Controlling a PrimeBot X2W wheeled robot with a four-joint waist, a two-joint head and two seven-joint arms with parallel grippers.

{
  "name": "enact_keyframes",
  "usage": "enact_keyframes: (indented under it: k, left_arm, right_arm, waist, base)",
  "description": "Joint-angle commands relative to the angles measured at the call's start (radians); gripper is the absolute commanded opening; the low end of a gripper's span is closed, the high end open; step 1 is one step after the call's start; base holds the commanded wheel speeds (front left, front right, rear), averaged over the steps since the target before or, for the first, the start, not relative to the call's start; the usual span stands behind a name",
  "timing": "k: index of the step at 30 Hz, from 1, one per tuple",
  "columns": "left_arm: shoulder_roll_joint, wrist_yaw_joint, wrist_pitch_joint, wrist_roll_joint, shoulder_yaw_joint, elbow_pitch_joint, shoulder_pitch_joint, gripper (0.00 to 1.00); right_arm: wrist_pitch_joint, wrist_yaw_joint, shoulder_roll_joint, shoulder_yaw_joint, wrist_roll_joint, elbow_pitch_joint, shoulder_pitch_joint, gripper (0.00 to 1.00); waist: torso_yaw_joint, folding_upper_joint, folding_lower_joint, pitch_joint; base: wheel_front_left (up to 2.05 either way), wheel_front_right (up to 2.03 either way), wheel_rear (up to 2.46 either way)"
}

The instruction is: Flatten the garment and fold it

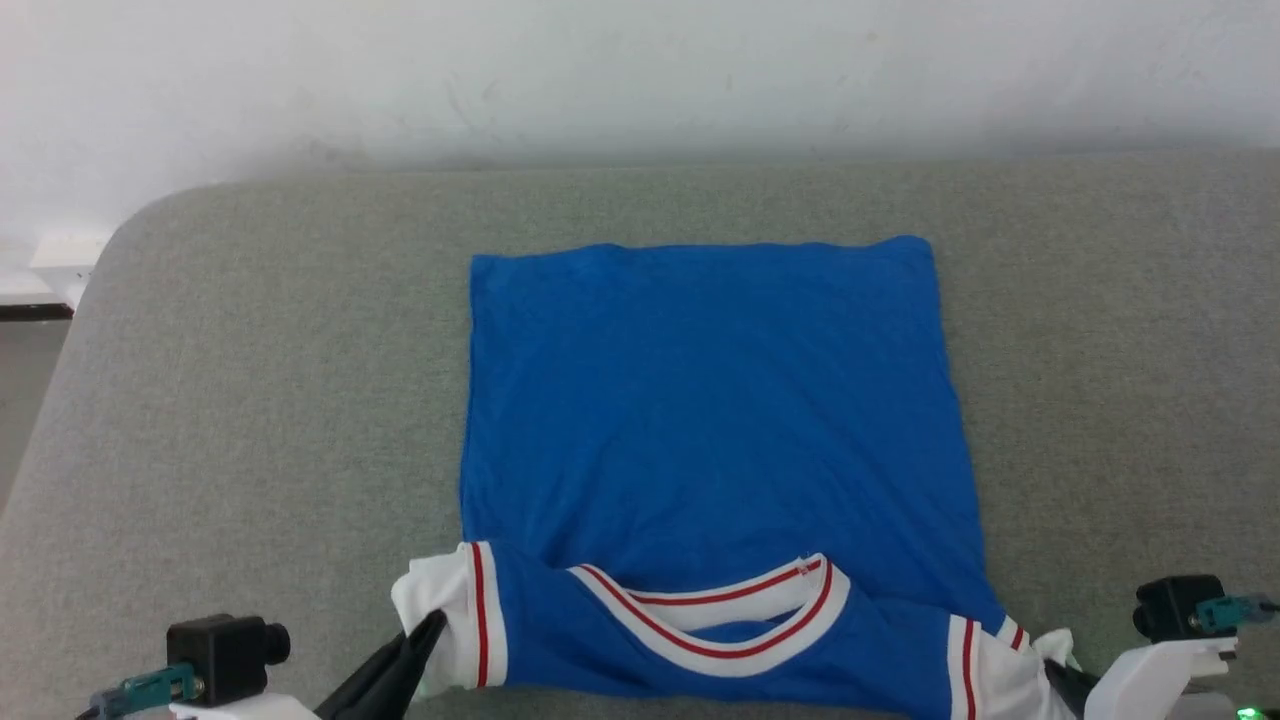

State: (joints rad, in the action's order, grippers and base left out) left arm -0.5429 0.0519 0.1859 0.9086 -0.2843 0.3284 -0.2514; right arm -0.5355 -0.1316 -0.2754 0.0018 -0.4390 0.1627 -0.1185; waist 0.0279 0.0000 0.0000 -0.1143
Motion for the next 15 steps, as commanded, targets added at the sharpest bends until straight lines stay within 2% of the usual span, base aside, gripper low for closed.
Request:
enact_keyframes:
  k: [1,3,4,5,9,15]
  left_arm:
    - [0.000,-0.010,-0.003,-0.016,0.002,-0.001,0.021,0.00]
    - [0.001,-0.012,-0.010,-0.020,0.002,-0.004,0.026,0.00]
    - [0.002,-0.013,-0.013,-0.022,0.001,-0.005,0.027,0.00]
    - [0.002,-0.014,-0.017,-0.025,0.000,-0.006,0.028,0.00]
    - [0.006,-0.016,-0.032,-0.033,-0.002,-0.010,0.024,0.00]
    - [0.005,-0.016,-0.050,-0.048,-0.003,-0.004,0.019,0.00]
  right_arm:
    - [0.017,0.001,0.006,0.014,0.002,0.037,0.024,0.36]
    - [0.043,0.001,0.002,0.019,-0.006,0.061,0.040,0.53]
    - [0.055,0.001,0.002,0.014,-0.016,0.065,0.045,0.84]
    - [0.064,0.001,0.000,0.008,-0.027,0.062,0.047,1.00]
    - [0.068,0.001,-0.028,-0.037,-0.072,-0.030,0.042,1.00]
    - [-0.008,0.001,-0.076,-0.163,-0.108,-0.305,0.072,1.00]
  waist:
    - [0.006,0.0000,0.0000,-0.008]
    - [0.007,0.0000,0.0000,-0.011]
    - [0.007,0.0000,0.0000,-0.013]
    - [0.007,0.0000,0.0000,-0.014]
    - [0.003,0.0000,0.0000,-0.021]
    - [0.000,0.0000,0.0000,-0.061]
  base:
    - [0.00,0.00,0.00]
    - [0.00,0.00,0.00]
    - [0.00,0.00,0.00]
    - [0.00,0.00,0.00]
    - [0.00,0.00,0.00]
    - [0.00,0.00,0.00]
